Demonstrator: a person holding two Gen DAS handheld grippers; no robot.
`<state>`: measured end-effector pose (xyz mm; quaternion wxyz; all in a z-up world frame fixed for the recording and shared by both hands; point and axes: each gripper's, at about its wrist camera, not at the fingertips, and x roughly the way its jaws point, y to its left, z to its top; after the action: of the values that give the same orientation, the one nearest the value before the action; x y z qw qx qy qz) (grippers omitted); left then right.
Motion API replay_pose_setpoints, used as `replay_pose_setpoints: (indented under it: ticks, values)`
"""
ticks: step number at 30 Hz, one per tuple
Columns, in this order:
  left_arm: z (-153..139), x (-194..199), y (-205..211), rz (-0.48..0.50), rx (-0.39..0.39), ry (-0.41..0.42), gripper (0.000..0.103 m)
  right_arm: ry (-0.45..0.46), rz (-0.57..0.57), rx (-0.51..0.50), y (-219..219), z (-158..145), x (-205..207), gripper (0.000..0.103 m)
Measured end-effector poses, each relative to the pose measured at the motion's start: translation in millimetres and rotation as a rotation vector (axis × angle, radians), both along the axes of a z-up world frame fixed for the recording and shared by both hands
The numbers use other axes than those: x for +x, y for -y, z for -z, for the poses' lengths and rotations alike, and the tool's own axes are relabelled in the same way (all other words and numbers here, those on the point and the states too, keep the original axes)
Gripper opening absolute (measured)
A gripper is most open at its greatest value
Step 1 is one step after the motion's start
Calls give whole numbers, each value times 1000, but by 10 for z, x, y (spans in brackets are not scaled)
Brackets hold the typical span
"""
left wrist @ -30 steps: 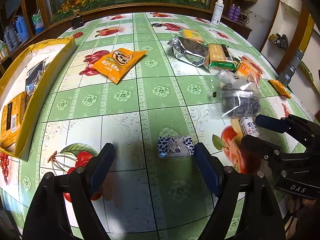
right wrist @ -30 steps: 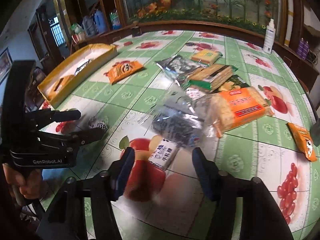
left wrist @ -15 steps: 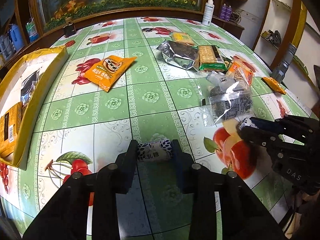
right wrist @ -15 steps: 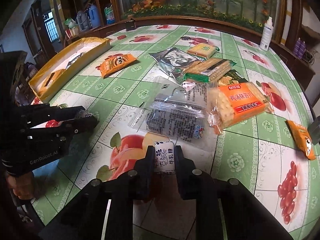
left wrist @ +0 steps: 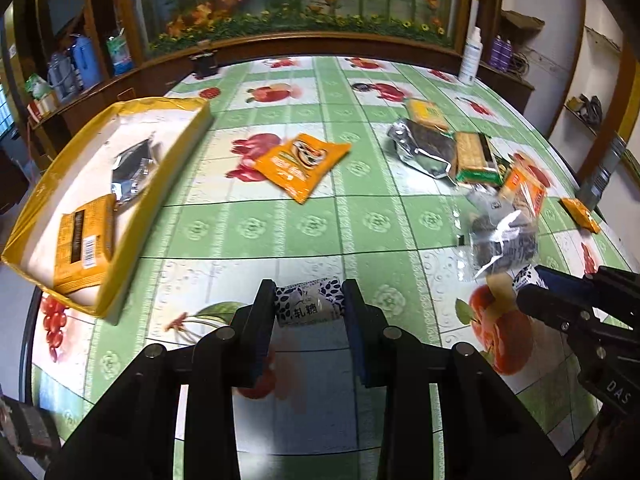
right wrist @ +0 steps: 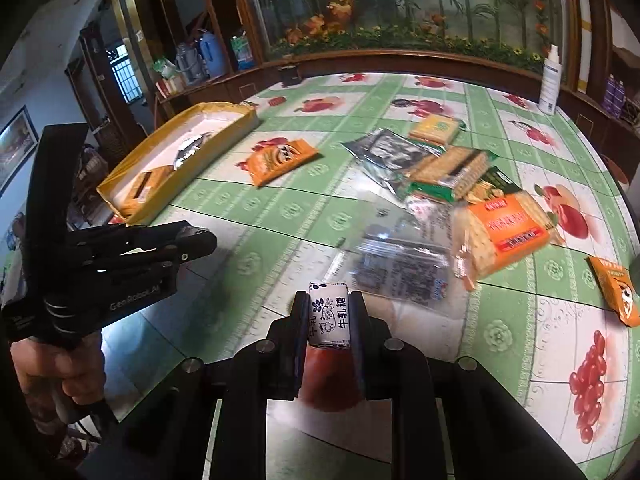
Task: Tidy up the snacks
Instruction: 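Carry both nougat bars to the tray and release them onto the packs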
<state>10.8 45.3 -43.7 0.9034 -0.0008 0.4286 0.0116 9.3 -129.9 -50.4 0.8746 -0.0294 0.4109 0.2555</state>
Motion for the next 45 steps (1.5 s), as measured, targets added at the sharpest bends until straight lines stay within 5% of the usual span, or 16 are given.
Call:
replay_pose_setpoints:
  ticks: [20, 31, 41, 43, 45]
  values:
    - [-163, 54, -1064, -246, -42, 42, 31, 11, -199, 87, -1032, -244, 358, 19]
    - [-170, 364, -2020, -457, -67, 34, 31, -9, -337, 217, -2320, -453, 1127, 19]
    - [13, 613, -2155, -476, -45, -21, 32, -62, -328, 199, -2997, -131, 1807, 19]
    - [5, 631, -2125, -482, -14, -28, 37, -71, -328, 200, -3038, -86, 1866, 24]
    - [-11, 627, -2081, -492, 15, -24, 71, -73, -319, 218, -3019, -73, 1894, 28]
